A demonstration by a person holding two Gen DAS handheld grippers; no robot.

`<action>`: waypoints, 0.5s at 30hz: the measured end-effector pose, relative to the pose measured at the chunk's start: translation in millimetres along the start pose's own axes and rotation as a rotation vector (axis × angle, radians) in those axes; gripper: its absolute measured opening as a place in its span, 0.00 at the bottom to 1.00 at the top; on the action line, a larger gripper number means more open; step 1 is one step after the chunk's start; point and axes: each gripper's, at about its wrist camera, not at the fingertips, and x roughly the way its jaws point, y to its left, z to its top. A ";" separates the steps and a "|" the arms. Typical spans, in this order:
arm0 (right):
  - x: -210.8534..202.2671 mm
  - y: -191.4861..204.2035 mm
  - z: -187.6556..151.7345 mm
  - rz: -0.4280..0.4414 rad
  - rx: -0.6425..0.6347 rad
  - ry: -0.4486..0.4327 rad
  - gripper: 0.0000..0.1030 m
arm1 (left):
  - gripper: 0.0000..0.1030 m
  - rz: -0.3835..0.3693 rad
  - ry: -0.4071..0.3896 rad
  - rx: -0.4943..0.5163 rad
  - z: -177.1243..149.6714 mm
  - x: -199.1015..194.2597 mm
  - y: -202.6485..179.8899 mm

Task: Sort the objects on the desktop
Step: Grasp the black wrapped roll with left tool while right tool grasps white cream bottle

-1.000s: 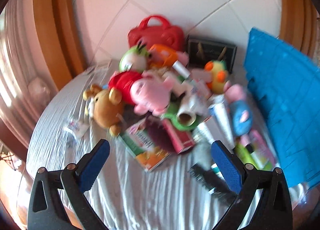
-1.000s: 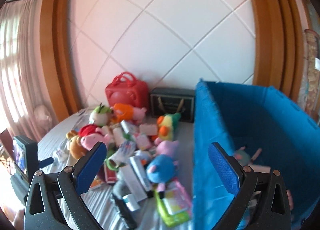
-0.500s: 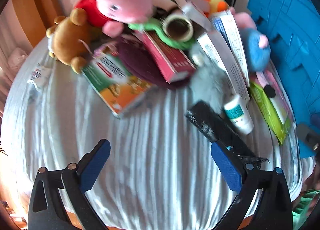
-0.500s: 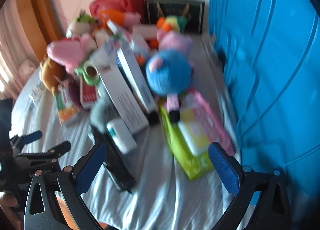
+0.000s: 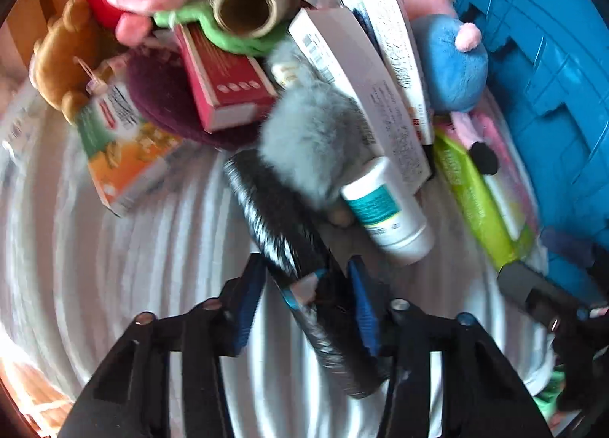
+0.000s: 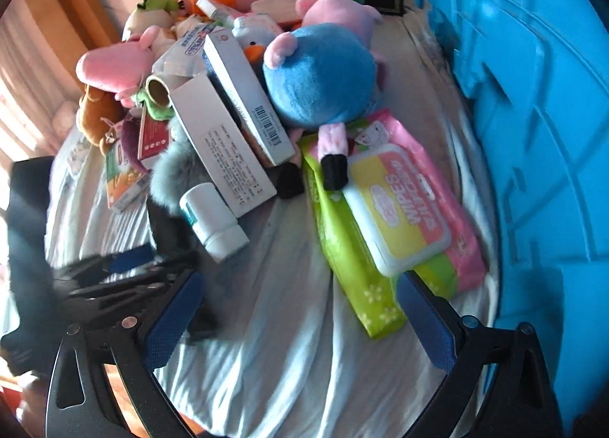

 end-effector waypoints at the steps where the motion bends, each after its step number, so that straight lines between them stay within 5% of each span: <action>1: 2.3 2.0 2.6 0.010 -0.007 0.003 1.00 | 0.36 0.059 -0.011 0.024 -0.8 -3.4 3.9; 4: 8.0 11.4 9.6 0.050 -0.027 0.010 1.00 | 0.32 0.169 -0.017 0.043 -1.7 -5.6 22.9; 7: 18.6 26.3 16.1 0.068 -0.071 0.019 0.98 | 0.32 0.128 -0.005 0.022 0.5 -7.2 40.8; 15: 63.4 52.8 23.2 0.038 -0.145 0.084 0.54 | 0.31 0.125 0.019 0.029 -0.2 0.9 45.0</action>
